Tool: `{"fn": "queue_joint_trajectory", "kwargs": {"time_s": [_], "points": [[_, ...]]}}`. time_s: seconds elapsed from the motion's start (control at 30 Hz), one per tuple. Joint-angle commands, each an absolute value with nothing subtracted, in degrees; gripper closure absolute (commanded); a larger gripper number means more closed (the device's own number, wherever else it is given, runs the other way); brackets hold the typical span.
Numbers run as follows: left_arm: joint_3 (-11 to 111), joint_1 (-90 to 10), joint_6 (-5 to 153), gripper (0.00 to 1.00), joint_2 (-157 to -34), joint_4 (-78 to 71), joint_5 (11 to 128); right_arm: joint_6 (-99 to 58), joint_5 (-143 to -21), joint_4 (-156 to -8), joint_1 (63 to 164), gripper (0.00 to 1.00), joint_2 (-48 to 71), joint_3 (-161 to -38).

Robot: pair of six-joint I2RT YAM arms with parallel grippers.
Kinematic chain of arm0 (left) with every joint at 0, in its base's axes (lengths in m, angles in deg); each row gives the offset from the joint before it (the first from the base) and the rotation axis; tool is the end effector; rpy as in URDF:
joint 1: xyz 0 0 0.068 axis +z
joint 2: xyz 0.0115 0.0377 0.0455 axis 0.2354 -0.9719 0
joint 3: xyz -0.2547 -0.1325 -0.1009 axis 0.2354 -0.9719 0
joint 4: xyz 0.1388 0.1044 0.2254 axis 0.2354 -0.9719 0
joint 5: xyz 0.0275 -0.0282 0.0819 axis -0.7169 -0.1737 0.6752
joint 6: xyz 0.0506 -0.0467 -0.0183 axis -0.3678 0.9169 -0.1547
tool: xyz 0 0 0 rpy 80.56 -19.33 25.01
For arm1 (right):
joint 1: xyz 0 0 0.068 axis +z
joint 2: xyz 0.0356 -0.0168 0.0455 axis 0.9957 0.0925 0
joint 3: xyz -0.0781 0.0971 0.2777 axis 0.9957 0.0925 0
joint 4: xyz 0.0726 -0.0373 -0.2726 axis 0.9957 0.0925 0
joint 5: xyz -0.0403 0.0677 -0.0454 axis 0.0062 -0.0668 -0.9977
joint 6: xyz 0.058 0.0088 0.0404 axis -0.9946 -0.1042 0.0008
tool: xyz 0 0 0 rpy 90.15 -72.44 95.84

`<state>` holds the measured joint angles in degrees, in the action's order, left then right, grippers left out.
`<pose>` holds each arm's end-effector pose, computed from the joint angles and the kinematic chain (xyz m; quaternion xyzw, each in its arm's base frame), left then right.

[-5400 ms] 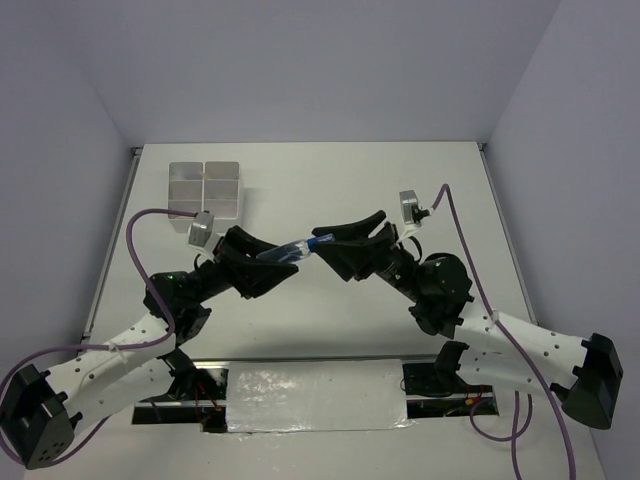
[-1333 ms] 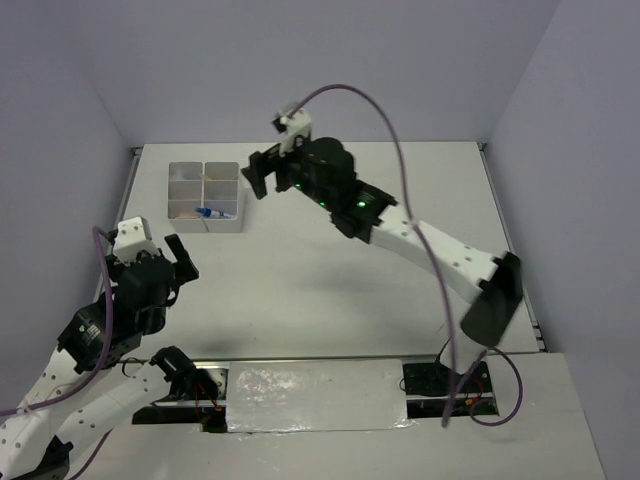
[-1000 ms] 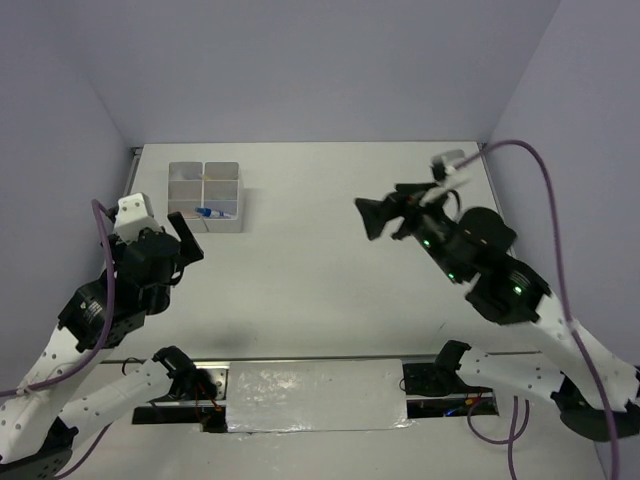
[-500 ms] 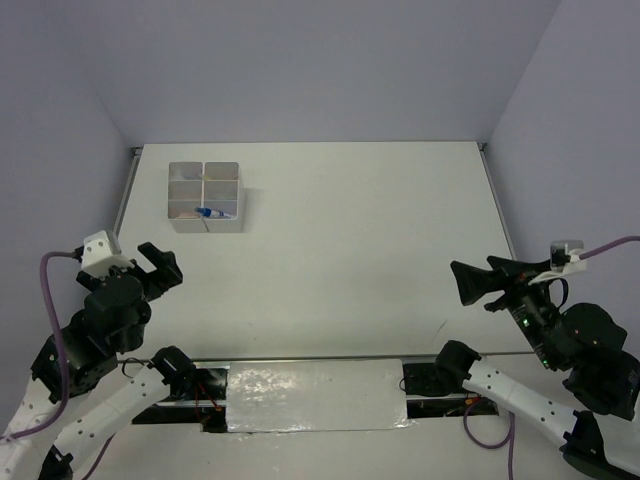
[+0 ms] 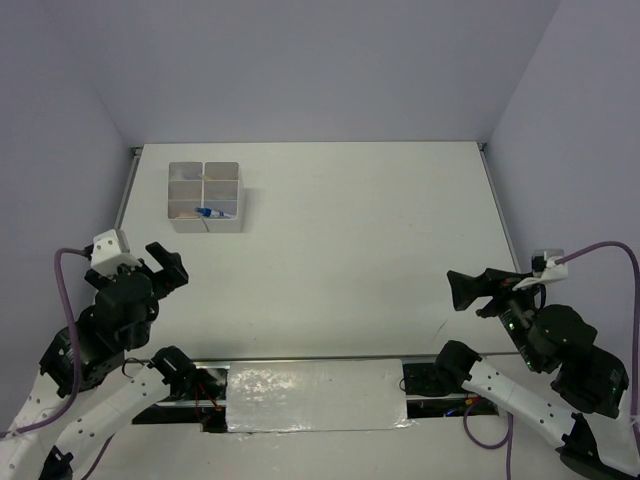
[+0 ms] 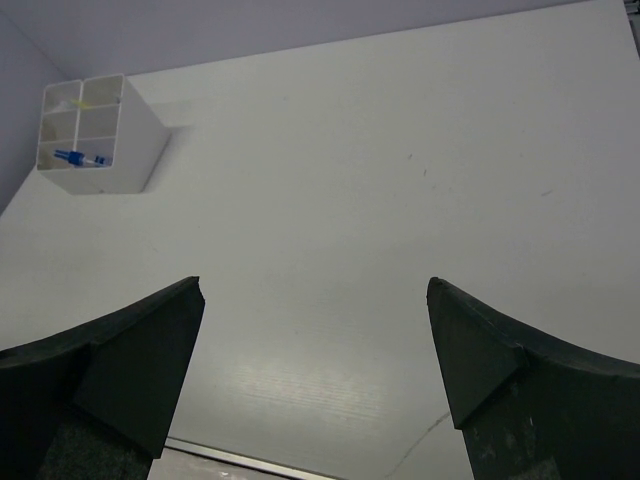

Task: Sort the stationery into containers
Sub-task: Reset both arms

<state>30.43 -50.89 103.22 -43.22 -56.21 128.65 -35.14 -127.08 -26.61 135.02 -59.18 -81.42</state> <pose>0.0725 0.0019 0.3747 -0.2624 0.7395 -0.0438 0.6183 0.0188 -0.0334 0.3863 0.0241 0.7489 0.1611 0.6423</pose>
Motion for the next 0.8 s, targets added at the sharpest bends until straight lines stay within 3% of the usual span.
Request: {"fn": "queue_joint_trajectory", "kwargs": {"time_s": [0.0,0.77], "points": [[29.93,-50.27,101.98,0.01,-43.80,-53.27,127.73,-34.72,-128.26,-28.95,135.32,0.00,-59.72,-79.48],[29.76,-48.95,101.01,0.01,-46.09,-52.56,126.06,-35.25,-127.91,-30.28,135.32,0.00,-59.37,-78.33]]}}
